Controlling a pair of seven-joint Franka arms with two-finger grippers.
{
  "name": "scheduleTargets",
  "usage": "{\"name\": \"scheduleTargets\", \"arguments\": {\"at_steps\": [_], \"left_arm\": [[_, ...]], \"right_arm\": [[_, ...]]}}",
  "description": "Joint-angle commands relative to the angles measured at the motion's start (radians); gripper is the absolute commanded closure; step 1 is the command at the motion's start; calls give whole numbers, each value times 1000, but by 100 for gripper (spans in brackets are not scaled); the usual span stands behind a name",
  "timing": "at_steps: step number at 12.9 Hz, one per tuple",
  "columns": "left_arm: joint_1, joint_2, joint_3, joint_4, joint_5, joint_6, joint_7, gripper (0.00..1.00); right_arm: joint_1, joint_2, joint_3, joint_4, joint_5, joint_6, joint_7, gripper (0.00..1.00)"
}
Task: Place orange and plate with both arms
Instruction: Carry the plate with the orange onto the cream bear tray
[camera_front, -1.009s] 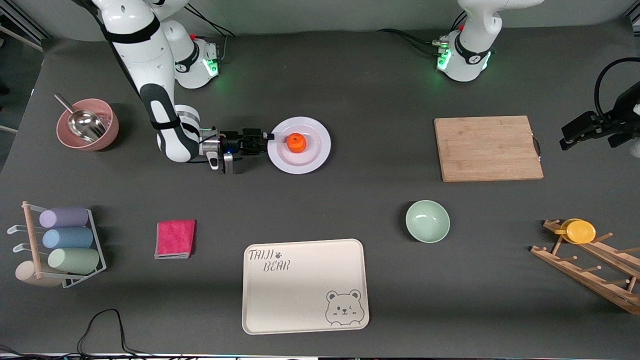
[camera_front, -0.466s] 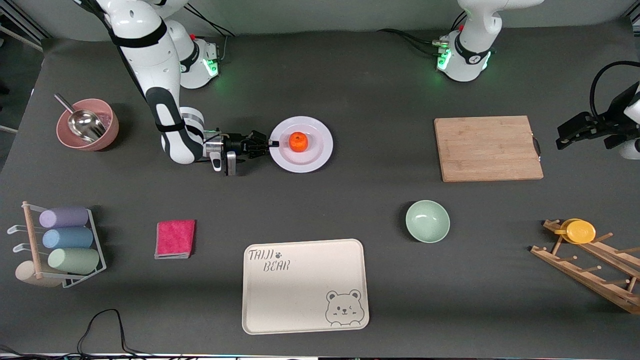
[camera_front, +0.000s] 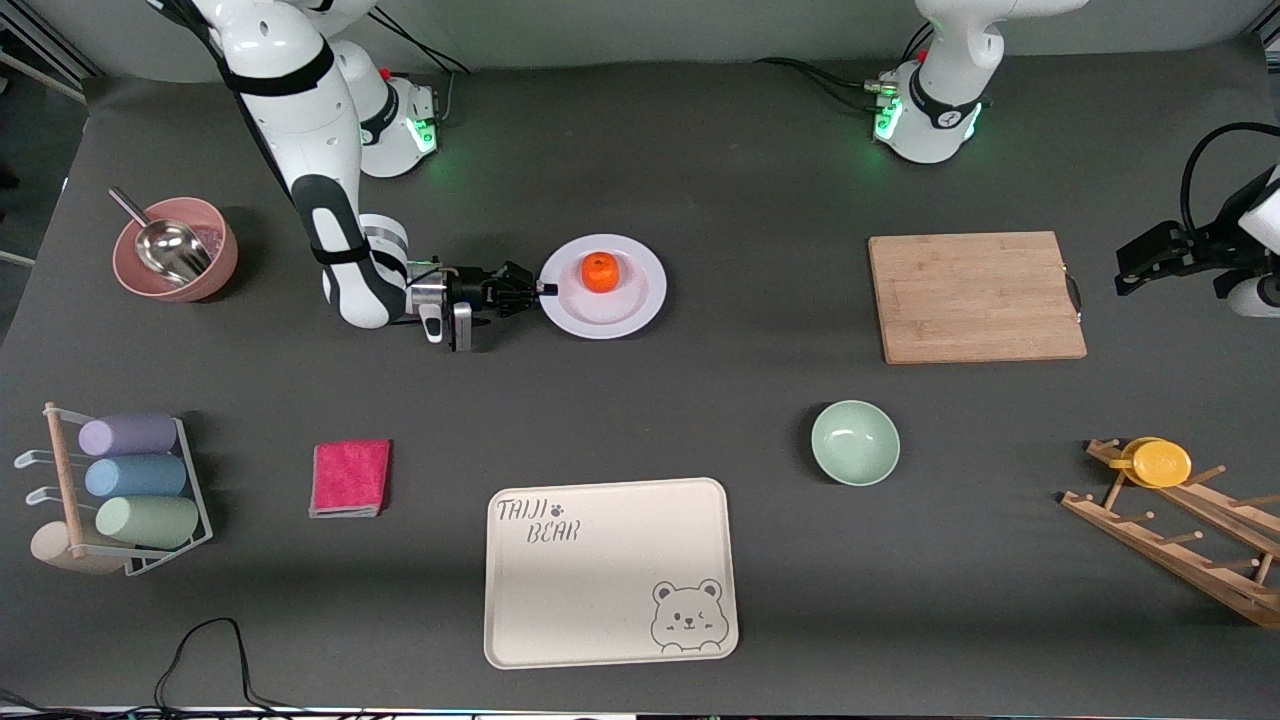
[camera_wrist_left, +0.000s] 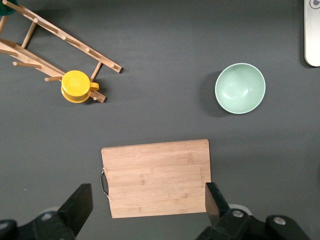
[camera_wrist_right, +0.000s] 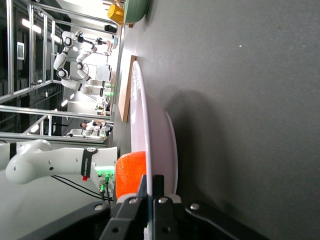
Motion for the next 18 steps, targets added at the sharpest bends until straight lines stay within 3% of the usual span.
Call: {"name": "scheduleTargets", "arguments": {"at_steps": [1, 4, 7, 11, 14, 18], "left_arm": [[-4, -23, 5, -17, 5, -5, 17, 0], [0, -20, 5, -15, 0, -4, 17, 0], [0, -20, 0, -14, -1, -4, 19, 0], [-2, -20, 0, -12, -3, -2, 17, 0], [0, -20, 0, -11, -4, -5, 17, 0], [-8, -20, 0, -11, -3, -8, -1, 0]], "right_arm": [[2, 6, -2, 18, 14, -2, 116, 100], [2, -37, -11, 34, 4, -22, 276, 100], [3, -143, -29, 46, -37, -21, 397, 100], [10, -325, -75, 92, -170, -1, 589, 100], [8, -384, -115, 188, -219, -1, 729, 100], [-1, -363, -138, 386, -272, -1, 879, 100]]}}
